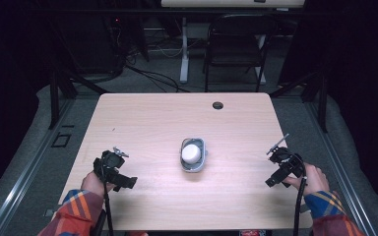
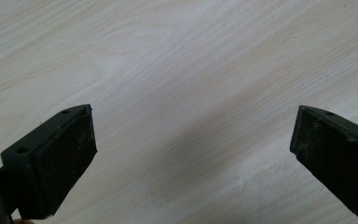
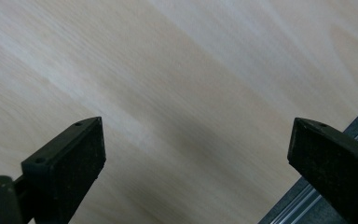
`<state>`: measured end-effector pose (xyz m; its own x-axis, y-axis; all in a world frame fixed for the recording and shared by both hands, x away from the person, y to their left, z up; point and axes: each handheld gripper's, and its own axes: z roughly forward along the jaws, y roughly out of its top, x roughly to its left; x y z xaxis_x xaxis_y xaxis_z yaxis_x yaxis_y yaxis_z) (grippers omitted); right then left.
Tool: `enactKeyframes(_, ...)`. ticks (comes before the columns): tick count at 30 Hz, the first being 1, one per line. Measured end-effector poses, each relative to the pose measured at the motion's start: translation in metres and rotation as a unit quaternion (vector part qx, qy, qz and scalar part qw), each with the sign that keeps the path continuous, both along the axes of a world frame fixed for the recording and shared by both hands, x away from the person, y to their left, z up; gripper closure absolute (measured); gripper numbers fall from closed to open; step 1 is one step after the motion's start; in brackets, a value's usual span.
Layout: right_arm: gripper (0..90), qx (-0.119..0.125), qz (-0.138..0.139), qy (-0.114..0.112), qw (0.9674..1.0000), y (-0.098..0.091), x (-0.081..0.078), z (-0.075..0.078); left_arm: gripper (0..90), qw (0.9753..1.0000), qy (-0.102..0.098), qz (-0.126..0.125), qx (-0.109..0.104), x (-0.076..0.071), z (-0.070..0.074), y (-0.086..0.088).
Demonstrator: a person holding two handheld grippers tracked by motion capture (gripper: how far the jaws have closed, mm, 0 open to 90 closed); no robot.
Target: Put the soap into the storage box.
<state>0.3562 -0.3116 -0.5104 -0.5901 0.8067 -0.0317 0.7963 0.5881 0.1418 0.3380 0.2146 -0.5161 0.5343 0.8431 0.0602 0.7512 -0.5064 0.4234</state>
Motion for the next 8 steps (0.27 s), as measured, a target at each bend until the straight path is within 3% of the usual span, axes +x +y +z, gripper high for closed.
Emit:
enactKeyframes(2, 4.1, -0.023, 0.013, 0.019, 0.9995, -0.004, -0.002, -0.001, 0.3, 1.0000, 0.000, 0.000, 0.000, 0.000, 0.000, 0.000)
enactKeyframes(3, 4.6, 0.031, -0.035, -0.022, 0.9987, -0.004, -0.009, -0.013, 0.3, 1.0000, 0.001, -0.001, -0.001, 0.000, 0.000, 0.000)
enactKeyframes(4, 4.7, 0.004, -0.016, 0.000, 0.9999, -0.007, -0.007, -0.010, 0.3, 1.0000, 0.000, -0.001, -0.001, 0.000, 0.000, 0.000)
enactKeyframes(6, 4.7, -0.010, -0.004, 0.016, 0.9998, -0.009, -0.008, -0.010, 0.3, 1.0000, 0.001, -0.001, -0.003, 0.000, 0.000, 0.000)
enactKeyframes(8, 4.8, -0.011, -0.002, 0.017, 0.9998, -0.009, -0.010, -0.012, 0.3, 1.0000, 0.003, -0.002, -0.003, 0.001, 0.000, 0.000)
